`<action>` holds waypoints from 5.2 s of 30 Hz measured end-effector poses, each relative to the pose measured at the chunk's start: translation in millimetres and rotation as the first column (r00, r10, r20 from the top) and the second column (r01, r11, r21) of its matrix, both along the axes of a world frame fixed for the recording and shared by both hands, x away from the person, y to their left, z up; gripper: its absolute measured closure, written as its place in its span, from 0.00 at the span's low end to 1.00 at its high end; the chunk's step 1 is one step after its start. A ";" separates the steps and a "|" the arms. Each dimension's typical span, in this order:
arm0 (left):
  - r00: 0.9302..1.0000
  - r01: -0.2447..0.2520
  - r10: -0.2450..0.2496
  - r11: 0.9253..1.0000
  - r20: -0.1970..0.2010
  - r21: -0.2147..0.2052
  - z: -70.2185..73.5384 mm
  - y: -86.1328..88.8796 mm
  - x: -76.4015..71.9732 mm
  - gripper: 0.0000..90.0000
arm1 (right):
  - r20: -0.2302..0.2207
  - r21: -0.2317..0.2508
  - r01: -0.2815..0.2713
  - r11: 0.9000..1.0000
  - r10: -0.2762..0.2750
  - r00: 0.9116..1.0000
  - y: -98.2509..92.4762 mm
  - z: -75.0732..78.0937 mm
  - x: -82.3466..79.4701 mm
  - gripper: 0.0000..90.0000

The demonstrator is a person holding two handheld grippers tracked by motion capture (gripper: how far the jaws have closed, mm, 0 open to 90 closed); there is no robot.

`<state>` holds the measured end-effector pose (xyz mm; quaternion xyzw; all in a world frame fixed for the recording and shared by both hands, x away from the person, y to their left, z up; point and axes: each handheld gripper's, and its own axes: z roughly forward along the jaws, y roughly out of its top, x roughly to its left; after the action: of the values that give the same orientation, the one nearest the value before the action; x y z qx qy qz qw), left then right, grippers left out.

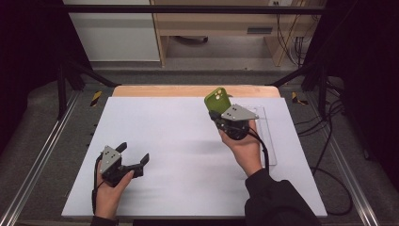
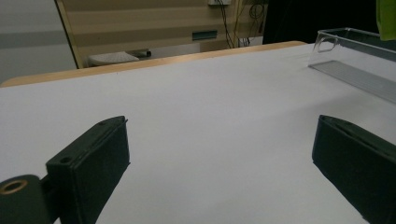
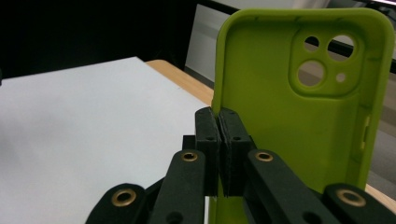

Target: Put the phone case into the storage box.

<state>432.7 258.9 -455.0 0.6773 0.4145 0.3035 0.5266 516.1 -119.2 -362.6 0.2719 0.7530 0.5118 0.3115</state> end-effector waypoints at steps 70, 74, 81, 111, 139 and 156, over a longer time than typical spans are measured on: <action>0.999 -0.002 0.003 1.000 0.040 -0.020 -2.0 5.9 0.9 0.04 | -0.114 0.237 0.420 0.876 -0.405 0.907 -89.9 -11.7 62.3 0.98; 0.999 -0.005 0.006 1.000 0.042 -0.026 -1.7 6.4 0.8 0.04 | -0.133 0.248 0.420 0.873 -0.399 0.907 -89.6 -17.4 71.3 0.98; 0.999 0.001 0.000 1.000 0.041 -0.022 -2.3 5.1 1.1 0.04 | -0.156 0.256 0.447 0.857 -0.420 0.894 -88.4 -28.9 85.2 0.98; 0.999 0.002 -0.001 1.000 0.043 -0.019 -2.5 5.1 1.7 0.04 | -0.208 0.209 0.478 0.853 -0.439 0.874 -79.0 -55.1 100.0 0.98; 0.999 0.004 -0.003 1.000 0.045 -0.022 -2.2 5.7 1.6 0.04 | -0.225 0.199 0.486 0.851 -0.443 0.868 -76.7 -62.0 102.1 0.98; 0.999 0.004 -0.003 1.000 0.045 -0.023 -2.2 5.7 1.7 0.04 | -0.218 0.193 0.488 0.851 -0.448 0.867 -75.4 -64.4 102.2 0.98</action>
<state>434.4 264.6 -457.2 0.6648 0.4048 0.3131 0.5442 618.3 -194.6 -426.9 0.5248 0.6189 0.4836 0.3281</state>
